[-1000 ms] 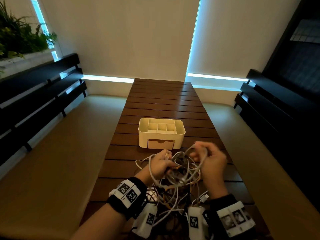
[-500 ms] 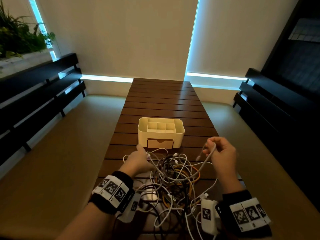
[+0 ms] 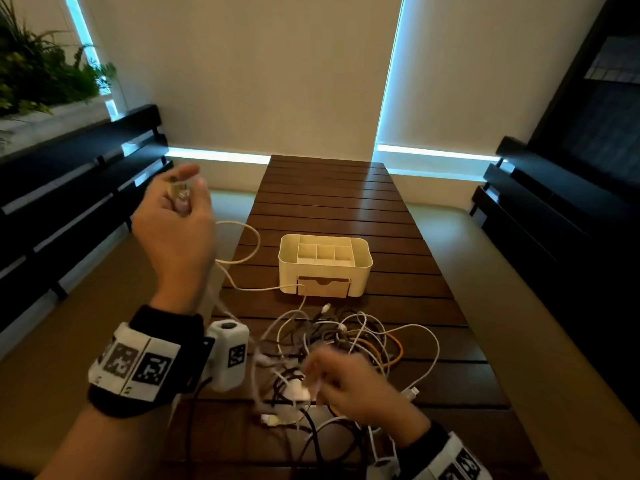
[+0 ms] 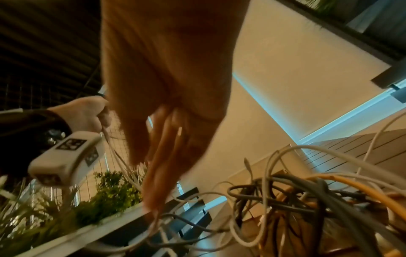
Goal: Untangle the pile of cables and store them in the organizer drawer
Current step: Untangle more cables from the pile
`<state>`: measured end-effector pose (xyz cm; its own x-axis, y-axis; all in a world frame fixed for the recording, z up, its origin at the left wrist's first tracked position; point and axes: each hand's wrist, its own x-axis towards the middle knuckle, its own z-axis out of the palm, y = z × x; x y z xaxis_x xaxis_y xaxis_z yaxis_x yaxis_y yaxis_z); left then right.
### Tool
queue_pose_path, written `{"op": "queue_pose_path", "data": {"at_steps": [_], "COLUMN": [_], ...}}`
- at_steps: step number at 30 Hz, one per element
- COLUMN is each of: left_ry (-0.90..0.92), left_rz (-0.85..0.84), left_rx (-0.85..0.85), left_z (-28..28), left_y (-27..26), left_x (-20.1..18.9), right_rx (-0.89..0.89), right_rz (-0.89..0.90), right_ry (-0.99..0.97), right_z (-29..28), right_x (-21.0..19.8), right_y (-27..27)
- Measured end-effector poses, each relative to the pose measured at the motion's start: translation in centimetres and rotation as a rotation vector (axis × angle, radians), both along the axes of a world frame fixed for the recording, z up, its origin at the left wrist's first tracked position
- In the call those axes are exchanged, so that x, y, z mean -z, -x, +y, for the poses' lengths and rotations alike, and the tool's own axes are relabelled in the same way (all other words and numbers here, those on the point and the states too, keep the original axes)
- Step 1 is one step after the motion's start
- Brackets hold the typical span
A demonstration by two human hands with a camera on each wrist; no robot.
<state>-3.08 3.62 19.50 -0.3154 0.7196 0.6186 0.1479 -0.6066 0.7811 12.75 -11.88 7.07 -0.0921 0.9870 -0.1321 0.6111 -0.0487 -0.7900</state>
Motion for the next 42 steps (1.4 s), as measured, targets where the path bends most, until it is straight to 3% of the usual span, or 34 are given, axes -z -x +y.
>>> {"op": "queue_pose_path", "data": {"at_steps": [2,4,8,10,12,15,18,21,22,23,25,27,29,32,35,37,42], "left_ry": [-0.025,0.003,0.190,0.225,0.224,0.232,0.253,0.278,0.284,0.290,0.308,0.330,0.384,0.567,0.673,0.657,0.574], "left_rz": [0.015,0.084,0.308,0.333,0.376,0.423,0.431,0.410,0.397,0.387,0.374,0.362,0.359,0.267,0.101,0.069,-0.030], "left_rx": [-0.038,-0.022,0.153,0.197,0.222,0.242,0.277,0.305,0.316,0.328,0.369,0.419,0.519,0.867,1.124,1.203,1.300], "left_z": [0.8,1.3,1.2,0.9,0.6,0.2,-0.1,-0.3,-0.4,-0.6,-1.1,-1.5,-1.8,-2.3,-3.3,-4.0,-5.9], "left_y": [0.7,1.2,0.9,0.4,-0.2,-0.8,-1.1,-1.1,-1.3,-1.5,-2.1,-2.6,-3.0,-3.5,-4.2,-5.0,-6.7], "left_x": [0.1,1.1,4.1,5.0,5.4,5.8,6.2,6.8,7.0,7.2,7.5,7.8,8.2,8.1,7.7,7.4,6.7], "right_rx": [-0.226,-0.092,0.513,0.575,0.325,-0.103,-0.142,-0.020,0.072,0.226,0.513,0.623,0.638,0.613,0.480,0.398,0.445], "right_rz": [-0.193,-0.259,-0.271,-0.339,-0.496,-0.737,-0.802,-0.738,-0.626,-0.446,-0.068,0.111,0.195,0.323,0.600,0.634,0.405], "right_ry": [0.261,0.278,-0.094,-0.315,-0.401,-0.249,-0.110,0.013,0.039,-0.014,-0.323,-0.452,-0.517,-0.551,-0.548,-0.561,-0.621], "right_z": [0.4,1.2,3.7,5.0,6.3,7.6,8.4,9.1,9.0,8.7,7.6,6.5,6.1,5.3,3.6,2.6,2.3], "right_x": [1.0,1.1,1.1,1.4,1.7,3.3,4.6,4.2,3.9,3.7,2.4,0.7,-1.7,-5.0,-7.5,-8.5,-7.7], "right_y": [-0.5,-1.6,-4.6,-5.4,-5.3,-4.6,-4.8,-5.0,-5.2,-5.4,-5.7,-6.3,-6.5,-6.7,-5.9,-5.0,-2.3]}}
